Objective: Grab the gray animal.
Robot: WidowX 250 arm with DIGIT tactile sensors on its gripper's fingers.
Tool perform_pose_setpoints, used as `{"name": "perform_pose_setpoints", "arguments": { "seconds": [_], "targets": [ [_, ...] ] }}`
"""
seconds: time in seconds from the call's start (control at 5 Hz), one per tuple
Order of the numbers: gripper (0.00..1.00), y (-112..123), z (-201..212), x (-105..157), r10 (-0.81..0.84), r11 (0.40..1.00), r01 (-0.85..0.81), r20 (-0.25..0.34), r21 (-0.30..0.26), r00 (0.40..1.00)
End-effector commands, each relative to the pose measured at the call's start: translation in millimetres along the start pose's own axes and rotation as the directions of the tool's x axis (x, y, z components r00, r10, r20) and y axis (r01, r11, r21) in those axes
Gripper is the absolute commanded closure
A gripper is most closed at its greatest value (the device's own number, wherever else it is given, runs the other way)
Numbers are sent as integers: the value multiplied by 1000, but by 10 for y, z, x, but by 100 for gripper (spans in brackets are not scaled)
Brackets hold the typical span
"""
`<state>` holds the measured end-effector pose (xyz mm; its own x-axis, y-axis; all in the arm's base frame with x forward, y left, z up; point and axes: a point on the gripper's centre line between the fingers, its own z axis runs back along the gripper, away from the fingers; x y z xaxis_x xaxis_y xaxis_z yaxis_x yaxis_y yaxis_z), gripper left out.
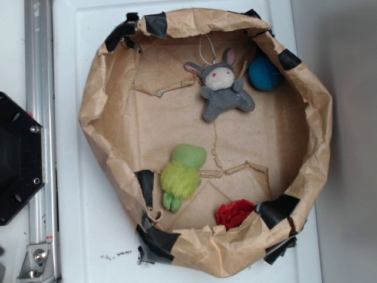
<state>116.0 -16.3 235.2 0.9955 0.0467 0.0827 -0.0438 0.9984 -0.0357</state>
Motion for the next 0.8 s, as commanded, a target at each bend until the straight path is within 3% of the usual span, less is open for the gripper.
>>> {"name": "perform_pose_setpoints", "arguments": {
  "seconds": [0.0, 0.2, 0.4, 0.6],
  "targets": [
    [0, 0, 0, 0, 0, 1000, 0, 0, 0, 1000],
    [0, 148, -376, 476, -241, 962, 250, -94, 109, 966],
    [0, 145, -681, 988, -260, 966, 259, 49, 21, 964],
    [0, 121, -1047, 1337, -374, 920, 363, 55, 150, 926]
  ]
}}
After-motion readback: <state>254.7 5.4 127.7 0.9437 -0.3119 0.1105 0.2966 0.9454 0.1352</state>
